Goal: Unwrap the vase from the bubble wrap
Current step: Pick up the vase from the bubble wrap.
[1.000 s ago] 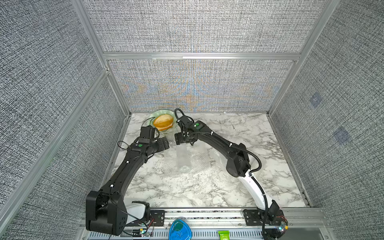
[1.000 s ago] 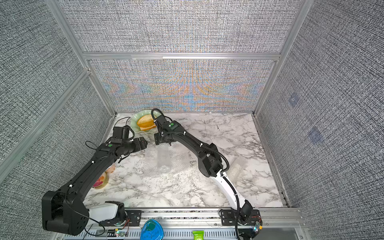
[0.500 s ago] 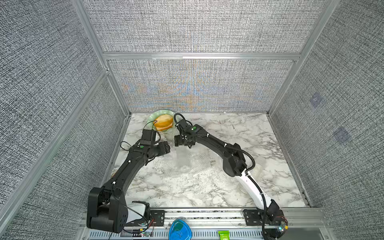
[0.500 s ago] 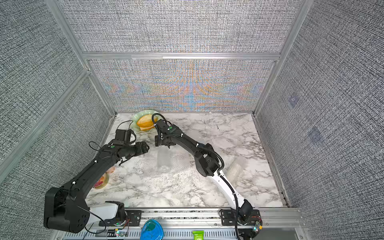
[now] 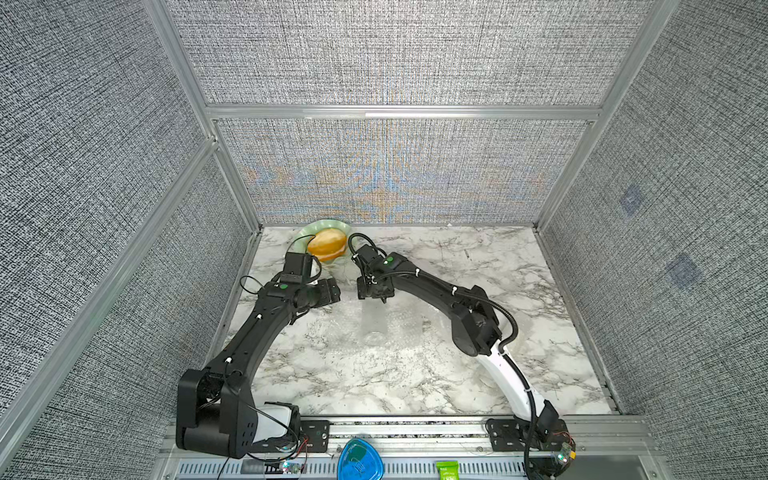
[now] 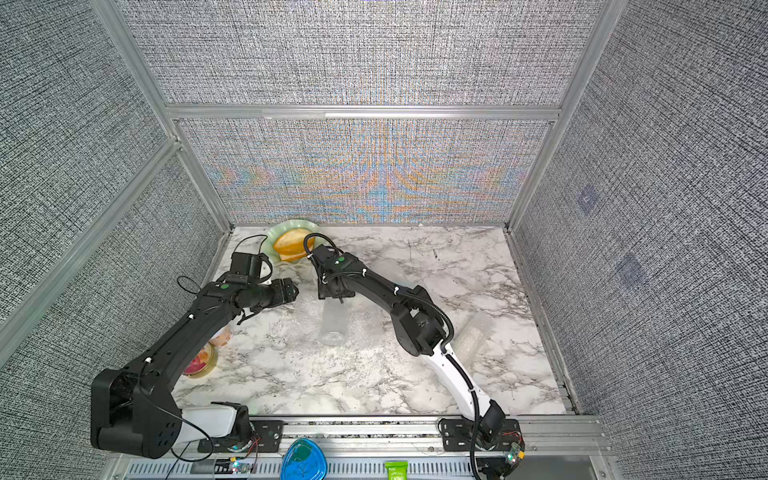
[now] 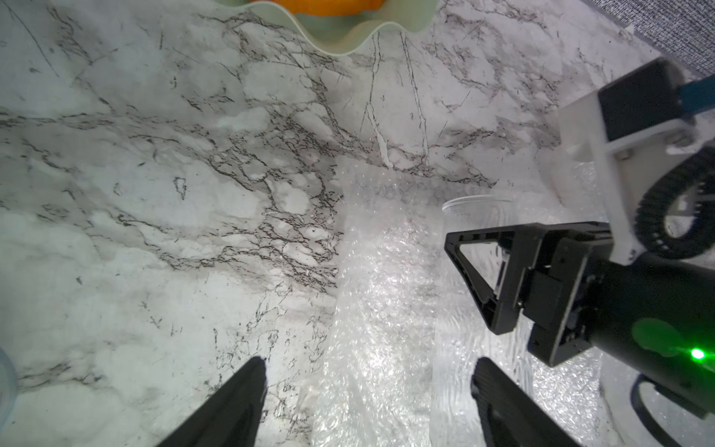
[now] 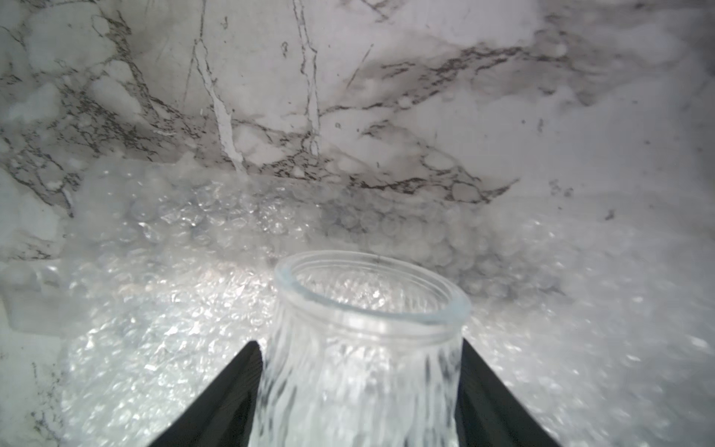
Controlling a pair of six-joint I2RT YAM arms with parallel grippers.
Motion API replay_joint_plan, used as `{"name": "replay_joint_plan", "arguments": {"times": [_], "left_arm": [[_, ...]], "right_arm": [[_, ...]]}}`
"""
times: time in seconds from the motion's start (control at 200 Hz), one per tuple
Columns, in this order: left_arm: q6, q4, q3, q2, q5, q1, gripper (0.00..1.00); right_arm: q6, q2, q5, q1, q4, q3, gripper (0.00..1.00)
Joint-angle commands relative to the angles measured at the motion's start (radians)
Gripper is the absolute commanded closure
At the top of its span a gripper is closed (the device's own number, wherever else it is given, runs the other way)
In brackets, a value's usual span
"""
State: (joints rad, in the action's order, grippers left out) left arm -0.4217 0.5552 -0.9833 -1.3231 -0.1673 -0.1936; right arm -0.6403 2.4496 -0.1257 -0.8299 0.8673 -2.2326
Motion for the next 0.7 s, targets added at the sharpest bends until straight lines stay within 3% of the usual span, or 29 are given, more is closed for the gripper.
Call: {"name": "replay_joint_plan", "arguments": {"times": [0.0, 0.17, 0.42, 0.695], "left_arm": [[0.023, 0.0, 0.002, 0.011, -0.026, 0.001, 0.14], [0.036, -0.025, 0.025, 0.018, -0.062, 0.001, 0.14], [0.045, -0.04, 0.044, 0.019, -0.086, 0.001, 0.14], [0.062, -0.05, 0.053, 0.024, -0.115, 0.001, 0.13]], "right_arm": [[-0.014, -0.039, -0.019, -0.004, 0.053, 0.044, 0.32], [-0.03, -0.11, -0.009, -0.014, 0.018, 0.179, 0.33], [-0.044, -0.151, -0.01, -0.047, 0.035, 0.246, 0.33], [-0.045, -0.133, -0.006, -0.025, 0.057, 0.162, 0.19]]}}
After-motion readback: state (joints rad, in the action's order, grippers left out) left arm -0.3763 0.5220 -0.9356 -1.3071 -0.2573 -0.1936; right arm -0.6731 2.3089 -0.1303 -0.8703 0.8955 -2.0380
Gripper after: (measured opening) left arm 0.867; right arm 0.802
